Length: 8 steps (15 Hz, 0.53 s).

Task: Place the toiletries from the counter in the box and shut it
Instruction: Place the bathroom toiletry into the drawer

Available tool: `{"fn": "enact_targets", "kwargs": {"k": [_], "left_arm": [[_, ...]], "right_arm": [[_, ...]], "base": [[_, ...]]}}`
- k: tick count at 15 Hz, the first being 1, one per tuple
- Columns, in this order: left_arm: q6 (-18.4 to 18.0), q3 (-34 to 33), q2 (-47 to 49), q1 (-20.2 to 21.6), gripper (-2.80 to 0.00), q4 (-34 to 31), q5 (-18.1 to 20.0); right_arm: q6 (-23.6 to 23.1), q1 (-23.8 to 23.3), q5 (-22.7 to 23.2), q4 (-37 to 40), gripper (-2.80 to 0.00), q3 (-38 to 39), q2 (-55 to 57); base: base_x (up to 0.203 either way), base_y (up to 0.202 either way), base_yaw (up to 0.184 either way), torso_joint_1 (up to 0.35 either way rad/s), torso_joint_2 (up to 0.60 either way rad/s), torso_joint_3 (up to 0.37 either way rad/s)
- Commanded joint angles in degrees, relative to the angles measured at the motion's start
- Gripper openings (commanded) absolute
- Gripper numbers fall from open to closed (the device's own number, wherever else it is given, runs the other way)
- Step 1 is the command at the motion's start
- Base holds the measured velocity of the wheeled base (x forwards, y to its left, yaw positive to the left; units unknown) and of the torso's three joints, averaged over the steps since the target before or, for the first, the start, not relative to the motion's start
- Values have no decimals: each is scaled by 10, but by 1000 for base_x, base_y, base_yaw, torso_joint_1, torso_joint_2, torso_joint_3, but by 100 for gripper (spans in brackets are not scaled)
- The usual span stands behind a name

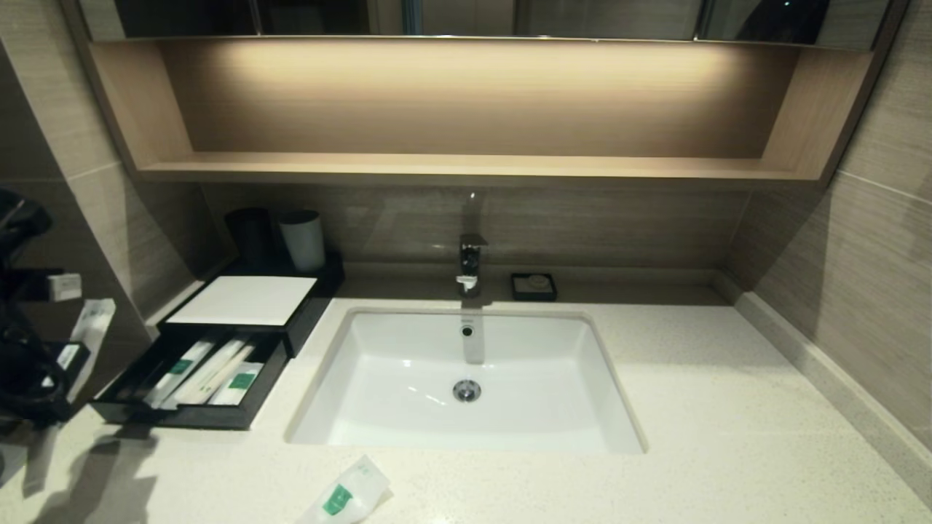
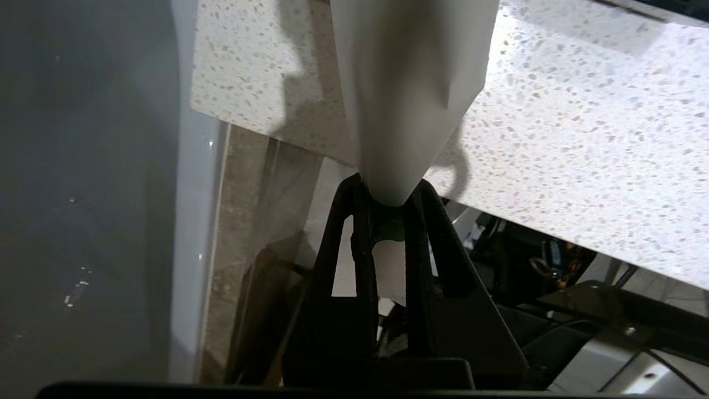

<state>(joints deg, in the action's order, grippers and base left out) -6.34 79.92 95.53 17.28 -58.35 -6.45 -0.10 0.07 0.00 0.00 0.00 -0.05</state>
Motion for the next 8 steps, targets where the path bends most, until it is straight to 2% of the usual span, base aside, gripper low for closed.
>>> {"fn": "enact_targets", "kwargs": {"k": [1, 5, 8], "left_arm": [[-41, 26, 45, 27, -280, -5, -1], [-66, 100, 97, 31, -280, -18, 0], [-86, 167, 124, 31, -280, -81, 3]], "right_arm": [[0, 0, 0, 0, -280, 1, 0], [0, 0, 0, 0, -280, 1, 0], [0, 0, 0, 0, -280, 1, 0]], "base": [[0, 0, 0, 0, 0, 0], [0, 0, 0, 0, 0, 0], [0, 0, 0, 0, 0, 0]]}}
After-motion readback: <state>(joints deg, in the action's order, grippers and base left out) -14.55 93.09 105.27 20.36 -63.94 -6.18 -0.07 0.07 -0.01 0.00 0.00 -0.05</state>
